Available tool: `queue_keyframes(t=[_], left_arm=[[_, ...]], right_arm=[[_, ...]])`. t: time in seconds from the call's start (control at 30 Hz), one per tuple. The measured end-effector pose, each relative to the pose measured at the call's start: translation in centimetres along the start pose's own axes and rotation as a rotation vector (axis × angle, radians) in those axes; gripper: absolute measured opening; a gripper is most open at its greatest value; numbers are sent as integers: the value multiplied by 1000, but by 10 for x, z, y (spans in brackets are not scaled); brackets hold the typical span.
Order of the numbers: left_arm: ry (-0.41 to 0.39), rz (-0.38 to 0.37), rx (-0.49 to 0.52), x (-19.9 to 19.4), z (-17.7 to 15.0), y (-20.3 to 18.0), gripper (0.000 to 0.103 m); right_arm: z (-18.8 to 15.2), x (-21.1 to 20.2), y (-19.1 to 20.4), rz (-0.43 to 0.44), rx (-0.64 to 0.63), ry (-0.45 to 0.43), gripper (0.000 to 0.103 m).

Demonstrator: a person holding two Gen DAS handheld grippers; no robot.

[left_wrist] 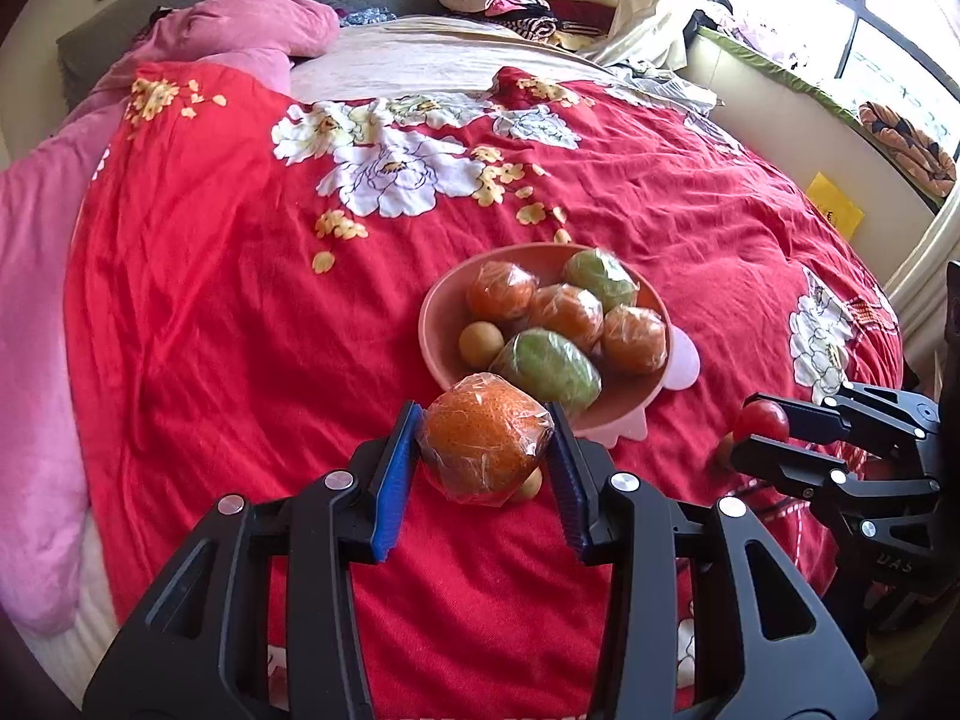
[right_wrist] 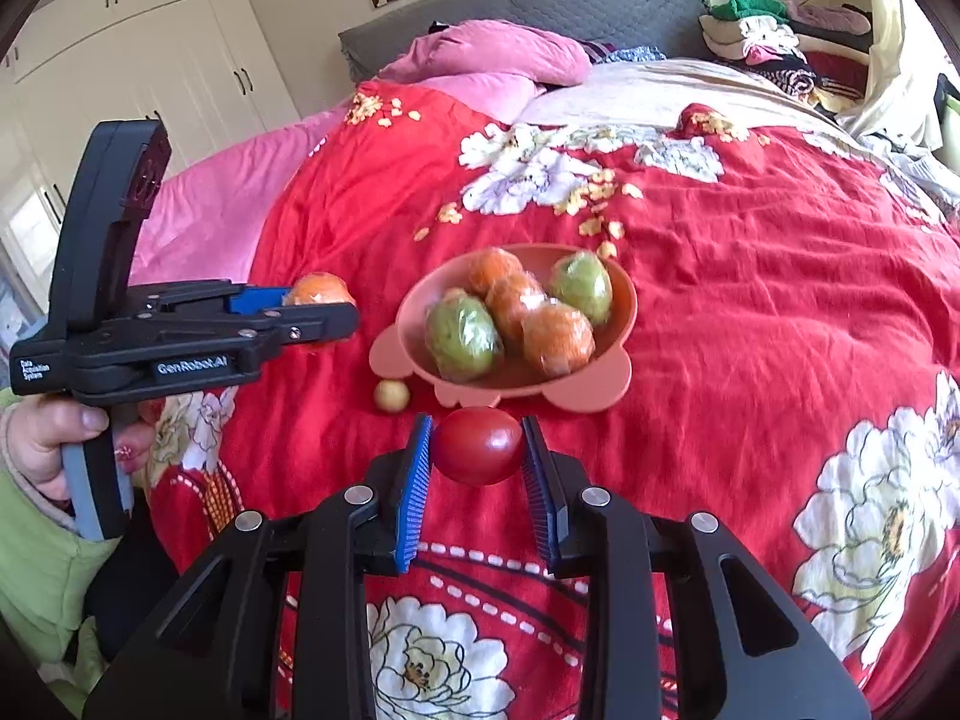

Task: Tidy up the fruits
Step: 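Carry the wrapped orange and red tomato over the pink bowl with both tools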

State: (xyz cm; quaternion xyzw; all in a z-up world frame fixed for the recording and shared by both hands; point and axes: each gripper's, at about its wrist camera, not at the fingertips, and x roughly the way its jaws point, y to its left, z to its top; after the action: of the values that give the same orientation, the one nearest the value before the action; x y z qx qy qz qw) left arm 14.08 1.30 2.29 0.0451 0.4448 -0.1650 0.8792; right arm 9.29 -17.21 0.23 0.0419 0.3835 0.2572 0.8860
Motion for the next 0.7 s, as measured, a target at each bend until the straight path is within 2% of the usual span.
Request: queue_keyframes(t=[0.7], left_arm=[[24, 2, 32, 30, 33, -9, 33]], right_arm=[[27, 9, -15, -22, 10, -32, 28]])
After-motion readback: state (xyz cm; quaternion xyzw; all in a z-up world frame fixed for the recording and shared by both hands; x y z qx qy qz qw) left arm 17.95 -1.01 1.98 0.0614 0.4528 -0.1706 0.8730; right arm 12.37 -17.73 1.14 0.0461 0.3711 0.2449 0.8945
